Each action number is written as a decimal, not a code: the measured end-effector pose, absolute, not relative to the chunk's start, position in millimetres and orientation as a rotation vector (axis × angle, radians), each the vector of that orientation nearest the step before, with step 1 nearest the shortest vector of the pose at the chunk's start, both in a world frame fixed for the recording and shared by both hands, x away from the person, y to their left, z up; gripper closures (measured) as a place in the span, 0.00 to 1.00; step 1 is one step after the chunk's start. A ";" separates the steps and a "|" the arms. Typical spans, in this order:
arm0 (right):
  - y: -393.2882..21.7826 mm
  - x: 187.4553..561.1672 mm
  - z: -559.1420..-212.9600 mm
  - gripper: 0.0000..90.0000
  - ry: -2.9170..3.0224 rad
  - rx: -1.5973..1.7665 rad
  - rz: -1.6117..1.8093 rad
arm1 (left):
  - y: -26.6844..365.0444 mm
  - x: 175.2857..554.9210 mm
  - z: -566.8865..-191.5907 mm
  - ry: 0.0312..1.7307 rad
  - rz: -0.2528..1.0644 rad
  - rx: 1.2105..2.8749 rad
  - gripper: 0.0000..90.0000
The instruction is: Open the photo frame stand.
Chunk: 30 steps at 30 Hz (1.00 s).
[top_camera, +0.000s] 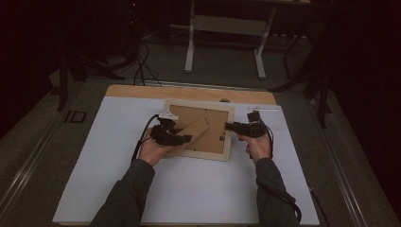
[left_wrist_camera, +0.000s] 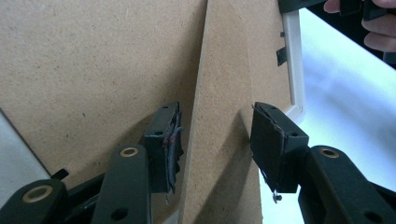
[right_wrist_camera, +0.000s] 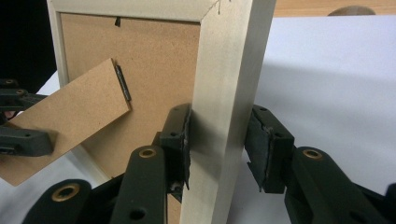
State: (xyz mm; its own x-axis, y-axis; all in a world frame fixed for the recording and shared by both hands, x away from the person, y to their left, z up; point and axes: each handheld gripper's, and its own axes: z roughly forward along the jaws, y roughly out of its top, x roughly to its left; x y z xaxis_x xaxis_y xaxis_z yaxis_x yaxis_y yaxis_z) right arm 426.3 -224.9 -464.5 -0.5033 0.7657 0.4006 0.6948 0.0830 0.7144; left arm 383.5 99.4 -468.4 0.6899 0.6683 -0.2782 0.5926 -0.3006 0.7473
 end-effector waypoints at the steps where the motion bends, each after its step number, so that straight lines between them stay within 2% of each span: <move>1: -224.8 426.2 -464.7 0.68 2.252 1.527 1.410 | 100.2 383.8 -468.2 0.968 0.101 1.988 0.64; 4: -224.8 425.7 -465.5 0.68 2.242 1.532 1.418 | 101.1 383.6 -466.2 0.959 0.103 1.970 0.71; 30: -220.8 420.8 -452.3 0.69 2.183 1.443 1.377 | 96.0 383.0 -456.3 0.913 0.172 1.965 0.79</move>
State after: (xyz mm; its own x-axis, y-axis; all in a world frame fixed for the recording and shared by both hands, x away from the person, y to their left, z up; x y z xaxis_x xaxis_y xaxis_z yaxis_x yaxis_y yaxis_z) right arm 420.8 -220.8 -452.3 -0.5105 0.8000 0.3153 0.6290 0.0974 0.7712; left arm 383.0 96.0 -456.3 0.7136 0.6603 -0.2342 0.5304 -0.2907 0.7964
